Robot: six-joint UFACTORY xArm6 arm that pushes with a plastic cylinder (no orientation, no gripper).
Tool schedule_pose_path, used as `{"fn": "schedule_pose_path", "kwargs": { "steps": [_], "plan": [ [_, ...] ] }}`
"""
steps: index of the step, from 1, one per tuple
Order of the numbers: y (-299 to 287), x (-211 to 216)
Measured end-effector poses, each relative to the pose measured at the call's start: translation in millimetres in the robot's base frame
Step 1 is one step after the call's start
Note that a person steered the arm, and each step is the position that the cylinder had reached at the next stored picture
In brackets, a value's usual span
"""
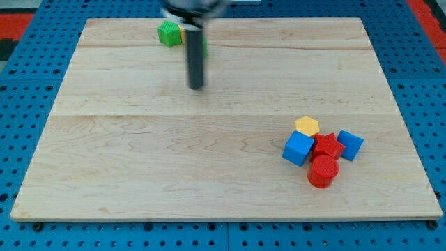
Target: Push the green star along with yellow heart slightly right
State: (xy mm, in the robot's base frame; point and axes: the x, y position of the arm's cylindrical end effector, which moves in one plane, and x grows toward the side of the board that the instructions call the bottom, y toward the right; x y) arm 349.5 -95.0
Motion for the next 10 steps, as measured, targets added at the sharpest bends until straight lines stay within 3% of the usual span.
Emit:
{"fn": "schedule_pose_path", "kwargs": {
  "steps": [1, 2, 4, 5, 8, 10],
  "plan": [
    [-119.2, -76.4],
    [-167.8, -131.6],
    [-71.4, -136.4],
    [-38.8, -122.3],
    [56.8, -132.7],
    [107.8, -88.9]
  ]
}}
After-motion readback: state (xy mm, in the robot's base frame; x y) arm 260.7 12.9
